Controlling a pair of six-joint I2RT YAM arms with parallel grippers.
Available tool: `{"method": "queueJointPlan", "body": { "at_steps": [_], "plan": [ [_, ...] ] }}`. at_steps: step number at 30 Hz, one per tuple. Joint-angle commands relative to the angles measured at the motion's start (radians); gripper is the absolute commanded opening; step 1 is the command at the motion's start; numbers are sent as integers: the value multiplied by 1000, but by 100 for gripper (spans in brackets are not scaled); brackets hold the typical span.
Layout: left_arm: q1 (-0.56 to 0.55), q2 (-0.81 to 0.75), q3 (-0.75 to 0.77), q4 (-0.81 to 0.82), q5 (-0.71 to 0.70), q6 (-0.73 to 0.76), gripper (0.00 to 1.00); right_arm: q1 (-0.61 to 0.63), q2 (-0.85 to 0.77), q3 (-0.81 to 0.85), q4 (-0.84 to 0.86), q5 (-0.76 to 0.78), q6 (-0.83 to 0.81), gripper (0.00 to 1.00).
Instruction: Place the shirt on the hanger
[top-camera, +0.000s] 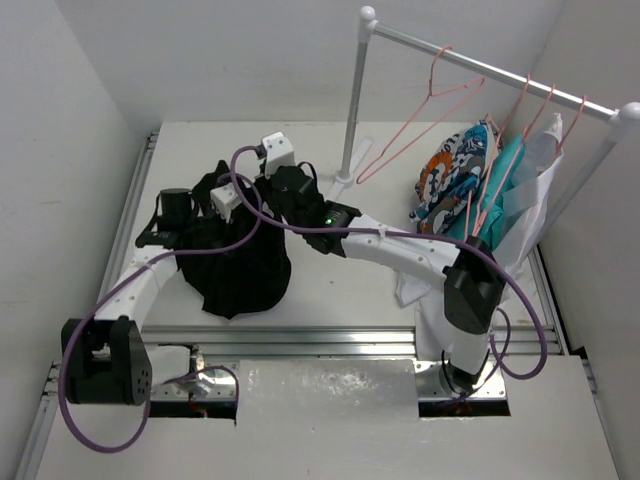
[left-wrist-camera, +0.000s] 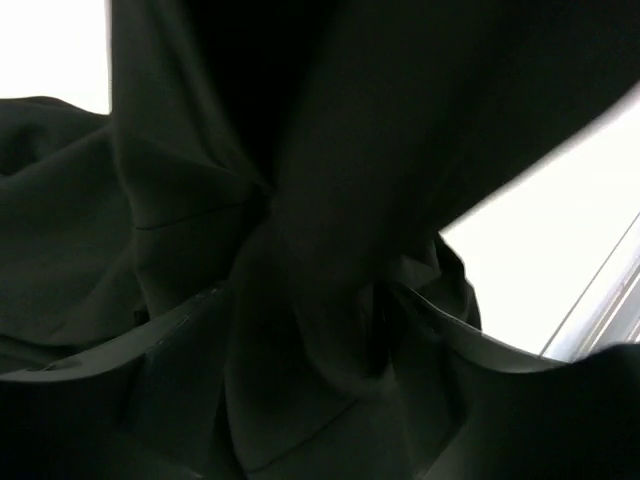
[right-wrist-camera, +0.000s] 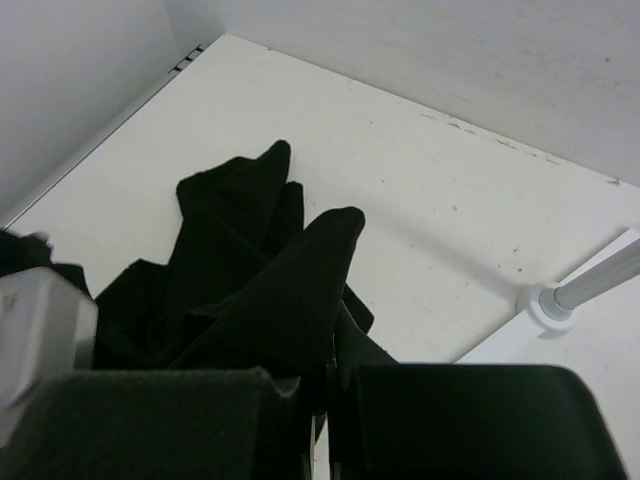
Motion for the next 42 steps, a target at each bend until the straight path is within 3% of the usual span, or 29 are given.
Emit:
{"method": "queueJointPlan", "body": {
  "at_steps": [1, 3, 5, 7, 10, 15, 20, 23, 26, 31, 35, 38, 41, 42],
  "plan": [
    [-10, 53, 37, 134, 12, -72, 49, -3, -75, -24, 73, 20, 13, 0],
    [-12, 79, 51, 112, 41, -67, 41, -4, -84, -35, 82, 29, 2, 0],
    [-10, 80, 61, 93, 58, -59, 15, -9, -84, -38, 79, 31, -6, 0],
    [-12, 68, 85, 79, 17, -59, 0, -18, -87, -38, 65, 38, -19, 0],
    [1, 24, 171, 51, -148, -56, 0, -68, -109, -41, 19, 37, -12, 0],
    [99, -4, 529, -18, -302, -52, 0, -119, -138, 63, -18, 97, -149, 0],
    [108, 33, 966, -147, -281, -76, 0, -116, -192, 212, -22, 114, -275, 0],
    [108, 62, 1140, -205, -258, -98, 0, -87, -235, 238, 19, 126, -372, 0],
    [110, 45, 1193, -224, -250, -92, 0, -41, -282, 217, 53, 121, -453, 0],
    [108, -21, 1151, -285, -272, -32, 0, -7, -342, 165, -138, 0, -360, 0],
    [108, -62, 896, -316, -333, 17, 0, -6, -327, 86, -345, -107, -236, 0],
    [110, -82, 681, -296, -364, 28, 0, -10, -327, -29, -357, -147, -164, 0],
    [108, -101, 539, -273, -348, 28, 0, -64, -342, -110, -378, -271, -98, 37],
    [108, -102, 512, -267, -342, 28, 0, -88, -348, -118, -387, -340, -84, 62]
  ]
}}
